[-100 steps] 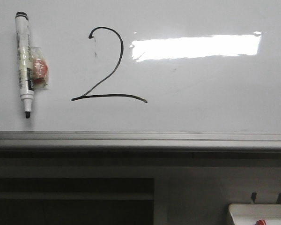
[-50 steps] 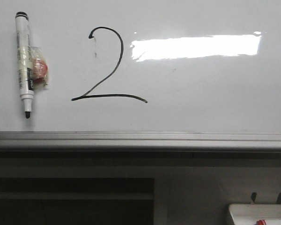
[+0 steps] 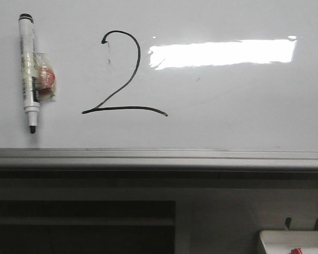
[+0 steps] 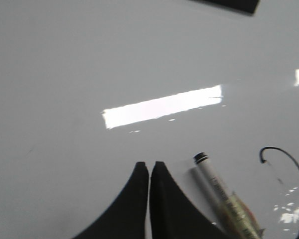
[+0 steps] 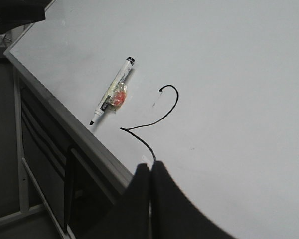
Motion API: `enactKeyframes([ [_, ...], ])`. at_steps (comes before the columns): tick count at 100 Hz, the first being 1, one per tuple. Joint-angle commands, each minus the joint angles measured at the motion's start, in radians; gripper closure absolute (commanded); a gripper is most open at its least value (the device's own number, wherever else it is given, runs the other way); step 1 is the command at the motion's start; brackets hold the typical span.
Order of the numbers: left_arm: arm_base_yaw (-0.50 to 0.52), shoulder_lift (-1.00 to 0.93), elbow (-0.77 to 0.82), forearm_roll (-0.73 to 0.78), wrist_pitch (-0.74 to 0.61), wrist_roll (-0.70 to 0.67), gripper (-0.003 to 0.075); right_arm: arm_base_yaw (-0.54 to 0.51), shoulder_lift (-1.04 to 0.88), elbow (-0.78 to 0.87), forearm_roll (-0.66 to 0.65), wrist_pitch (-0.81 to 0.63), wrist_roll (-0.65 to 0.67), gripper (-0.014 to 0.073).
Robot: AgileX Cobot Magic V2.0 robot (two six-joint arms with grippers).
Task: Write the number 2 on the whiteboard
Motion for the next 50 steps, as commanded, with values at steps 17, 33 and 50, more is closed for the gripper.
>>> enactKeyframes([
  [17,0.260,-0.157,0.038,0.150,0.053,-0.211,0.0741,-0.005,0.009,-0.025,0.003,-0.076,-0.009,0.0665],
  [33,0.295,-0.221,0.143,0.147,0.062,-0.211,0.0741,-0.005,0.009,-0.025,0.003,-0.076,-0.009,0.0664],
  [50,0.295,-0.287,0.189,0.110,0.298,-0.211,0.0741,-0.005,0.009,-0.025,0.003,-0.076,-0.009,0.0664],
])
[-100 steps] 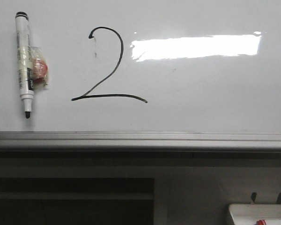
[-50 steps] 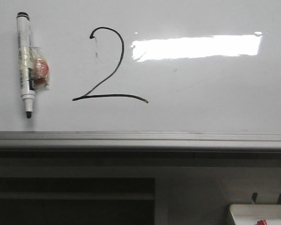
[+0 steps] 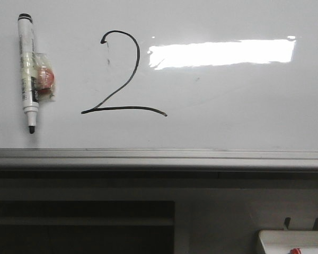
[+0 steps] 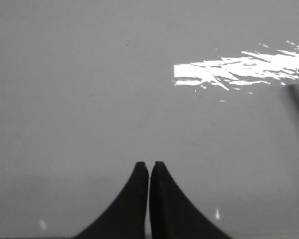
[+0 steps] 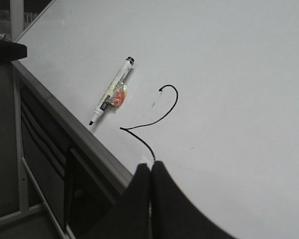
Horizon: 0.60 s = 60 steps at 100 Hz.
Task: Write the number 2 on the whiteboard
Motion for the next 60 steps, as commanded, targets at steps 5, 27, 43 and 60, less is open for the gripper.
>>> enactKeyframes([
  [5,0.003,-0.027,0.011,-0.021,0.141,-0.009,0.0741,-0.005,0.009,-0.025,0.003,-0.074,-0.009,0.0664],
  [27,0.003,-0.027,0.010,-0.005,0.179,-0.009,0.0741,-0.005,0.009,-0.025,0.003,-0.074,-0.009,0.0665],
  [43,0.003,-0.027,0.010,-0.005,0.179,-0.009,0.0741,-0.005,0.009,-0.025,0.003,-0.074,-0.009,0.0664],
  [60,0.003,-0.027,0.010,-0.005,0.179,-0.009,0.0741,-0.005,0.009,-0.025,0.003,-0.074,-0.009,0.0664],
])
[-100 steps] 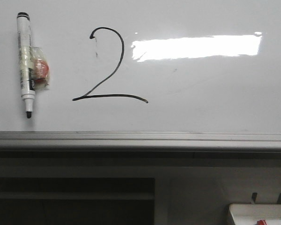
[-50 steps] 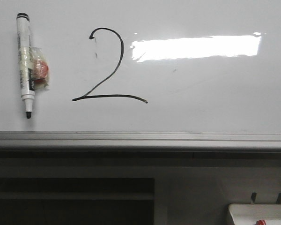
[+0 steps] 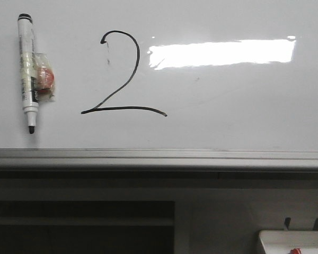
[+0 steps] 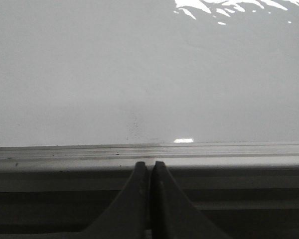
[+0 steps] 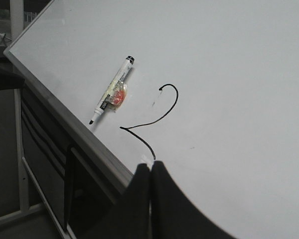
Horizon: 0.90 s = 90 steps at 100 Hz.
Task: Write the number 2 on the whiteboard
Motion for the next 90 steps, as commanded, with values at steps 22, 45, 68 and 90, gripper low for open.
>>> enactKeyframes([
  [22,0.003,-0.027,0.010,0.001,-0.065,-0.009,0.0741,-0.005,0.009,-0.025,0.003,-0.076,-0.009,0.0664],
  [45,0.003,-0.027,0.010,0.001,-0.065,-0.009,0.0741,-0.005,0.009,-0.020,0.003,-0.078,-0.009,0.0665],
  [68,0.003,-0.027,0.010,0.001,-0.065,-0.009,0.0741,-0.006,0.009,-0.001,0.000,-0.081,0.037,0.0664],
  [90,0.003,-0.027,0.010,0.001,-0.065,-0.009,0.0741,-0.045,0.009,-0.001,-0.081,-0.098,0.172,0.0664],
])
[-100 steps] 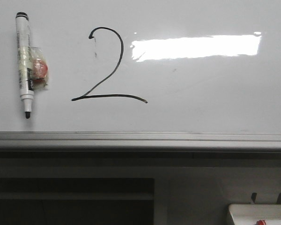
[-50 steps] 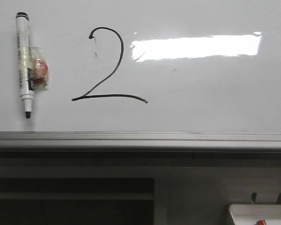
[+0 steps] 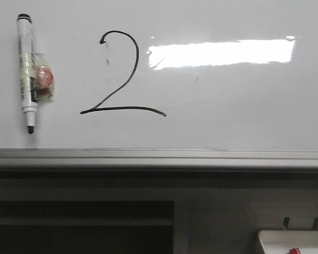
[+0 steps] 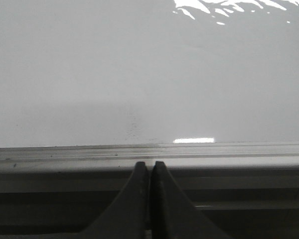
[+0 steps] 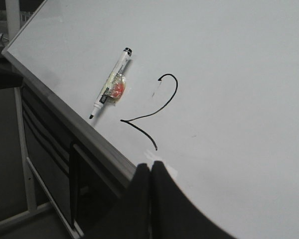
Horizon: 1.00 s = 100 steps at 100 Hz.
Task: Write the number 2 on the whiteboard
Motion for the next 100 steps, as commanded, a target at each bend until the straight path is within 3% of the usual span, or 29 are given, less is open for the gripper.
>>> enactKeyframes([
  [1,0.003,-0.027,0.010,-0.001,-0.065,-0.009,0.0741,-0.037,0.009,-0.025,-0.039,-0.091,0.074,0.0665],
  [15,0.003,-0.027,0.010,-0.001,-0.065,-0.009,0.0741,-0.184,0.009,-0.022,-0.160,-0.077,0.218,0.0665],
  [40,0.003,-0.027,0.010,-0.001,-0.065,-0.009,0.0741,-0.565,0.009,-0.022,-0.163,-0.076,0.221,0.0664],
  [56,0.003,-0.027,0.010,-0.001,-0.065,-0.009,0.0741,-0.734,0.009,0.004,-0.153,-0.100,0.221,0.0664],
  [84,0.003,-0.027,0.010,-0.001,-0.065,-0.009,0.0741,-0.826,-0.118,0.247,-0.037,-0.268,0.221,0.0664],
  [90,0.003,-0.027,0.010,-0.001,-0.065,-0.009,0.0741,-0.835,-0.179,0.236,-0.044,-0.093,0.221,0.0664],
  [100,0.003,-0.027,0.010,-0.001,-0.067,-0.009,0.0741,-0.854,-0.193,0.242,-0.048,0.032,0.221,0.0664],
])
